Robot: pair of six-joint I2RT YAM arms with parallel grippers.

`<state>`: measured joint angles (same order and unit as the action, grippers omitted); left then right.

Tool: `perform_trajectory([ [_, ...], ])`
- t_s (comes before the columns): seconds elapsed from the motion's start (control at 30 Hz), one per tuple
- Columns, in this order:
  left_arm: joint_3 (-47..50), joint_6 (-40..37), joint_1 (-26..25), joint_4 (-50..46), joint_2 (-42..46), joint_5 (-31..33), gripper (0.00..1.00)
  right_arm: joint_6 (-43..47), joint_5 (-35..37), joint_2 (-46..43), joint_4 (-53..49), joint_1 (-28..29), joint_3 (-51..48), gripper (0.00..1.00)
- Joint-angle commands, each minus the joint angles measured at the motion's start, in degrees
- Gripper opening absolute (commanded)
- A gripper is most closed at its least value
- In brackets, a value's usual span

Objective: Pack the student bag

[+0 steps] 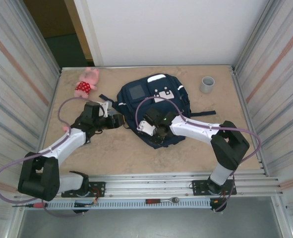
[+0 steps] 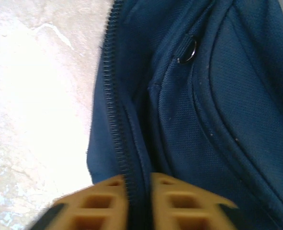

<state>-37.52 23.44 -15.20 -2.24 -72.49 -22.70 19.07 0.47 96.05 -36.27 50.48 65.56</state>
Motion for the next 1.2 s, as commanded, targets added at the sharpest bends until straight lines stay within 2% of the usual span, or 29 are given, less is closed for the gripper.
perform_trajectory([
  [0.0,1.8,0.7,1.1,6.2,-1.0,-3.9,0.64,3.9,-0.8,-6.2,-2.1,-1.3,1.1,0.0],
  [0.23,3.5,-5.9,1.2,13.5,-2.8,-6.3,0.63,10.1,-9.5,-16.3,-11.9,-8.5,7.5,0.0],
  [0.27,3.8,-6.9,1.3,14.8,-3.2,-6.9,0.59,11.1,-10.6,-17.3,-12.7,-9.9,8.3,0.0],
  [0.33,4.0,-9.7,1.2,16.6,-4.0,-8.0,0.53,12.0,-12.1,-18.4,-13.9,-11.9,9.5,0.0],
  [0.43,4.5,-13.0,0.2,20.5,-6.1,-9.2,0.54,13.3,-13.4,-19.4,-14.5,-14.3,10.5,0.0],
  [0.6,3.5,-19.5,-3.2,24.3,-11.3,-7.4,0.55,14.6,-15.0,-19.8,-14.6,-16.5,11.4,0.0],
  [0.93,0.5,-19.1,-5.4,34.2,-22.8,-10.8,0.47,14.8,-16.1,-19.0,-14.2,-17.1,12.1,0.0],
  [1.03,0.8,-18.7,-5.8,37.8,-23.8,-11.9,0.39,14.3,-16.1,-18.9,-13.5,-17.5,11.8,0.0],
  [1.17,2.2,-18.7,-6.1,41.0,-23.3,-12.2,0.36,13.5,-16.7,-18.9,-12.8,-18.0,11.3,0.0],
])
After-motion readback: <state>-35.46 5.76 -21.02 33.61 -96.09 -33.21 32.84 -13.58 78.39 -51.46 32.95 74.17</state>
